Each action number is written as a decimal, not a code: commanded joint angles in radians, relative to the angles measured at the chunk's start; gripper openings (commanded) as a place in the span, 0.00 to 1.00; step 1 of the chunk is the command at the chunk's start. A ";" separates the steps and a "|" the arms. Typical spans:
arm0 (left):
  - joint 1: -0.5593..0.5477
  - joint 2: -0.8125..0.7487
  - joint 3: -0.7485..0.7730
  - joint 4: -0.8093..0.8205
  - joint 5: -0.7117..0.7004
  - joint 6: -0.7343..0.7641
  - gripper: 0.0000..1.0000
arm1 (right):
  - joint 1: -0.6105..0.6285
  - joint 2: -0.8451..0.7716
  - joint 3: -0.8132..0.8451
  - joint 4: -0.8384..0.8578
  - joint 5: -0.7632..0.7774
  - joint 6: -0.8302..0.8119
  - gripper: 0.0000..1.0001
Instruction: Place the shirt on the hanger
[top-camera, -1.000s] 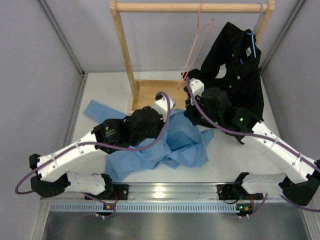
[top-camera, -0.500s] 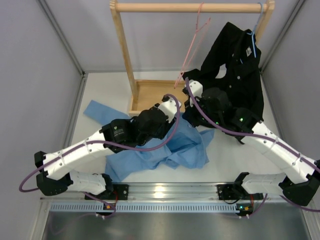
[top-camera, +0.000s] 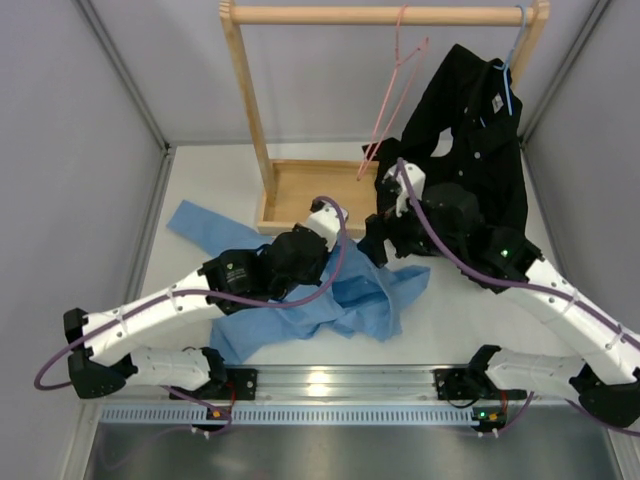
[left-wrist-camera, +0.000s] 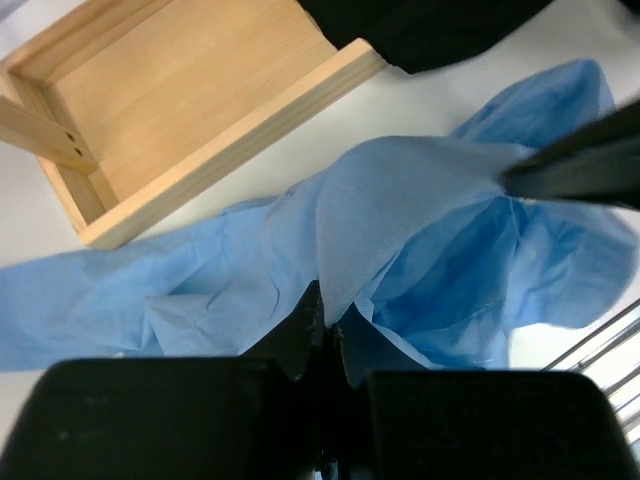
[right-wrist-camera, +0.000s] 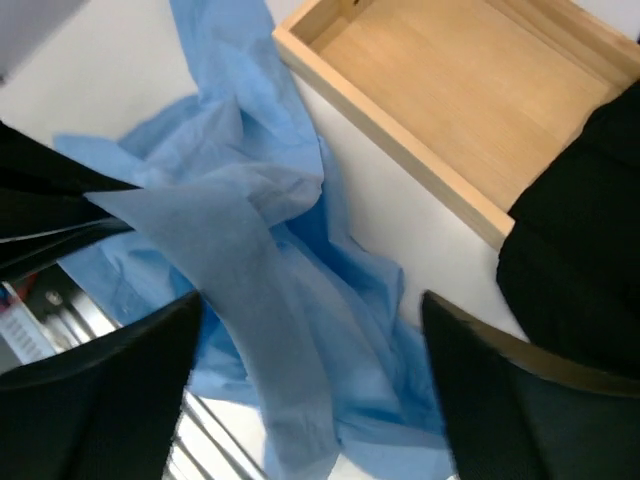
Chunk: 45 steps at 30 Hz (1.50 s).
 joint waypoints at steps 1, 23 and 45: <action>0.003 -0.083 -0.072 0.057 -0.058 -0.156 0.00 | -0.010 -0.096 0.006 0.090 0.091 0.070 0.97; 0.001 -0.278 -0.413 0.250 0.081 -0.373 0.00 | -0.131 0.419 0.690 0.101 0.496 0.201 0.91; 0.000 -0.252 -0.482 0.283 0.155 -0.400 0.00 | -0.226 0.507 0.688 0.035 0.541 0.081 0.15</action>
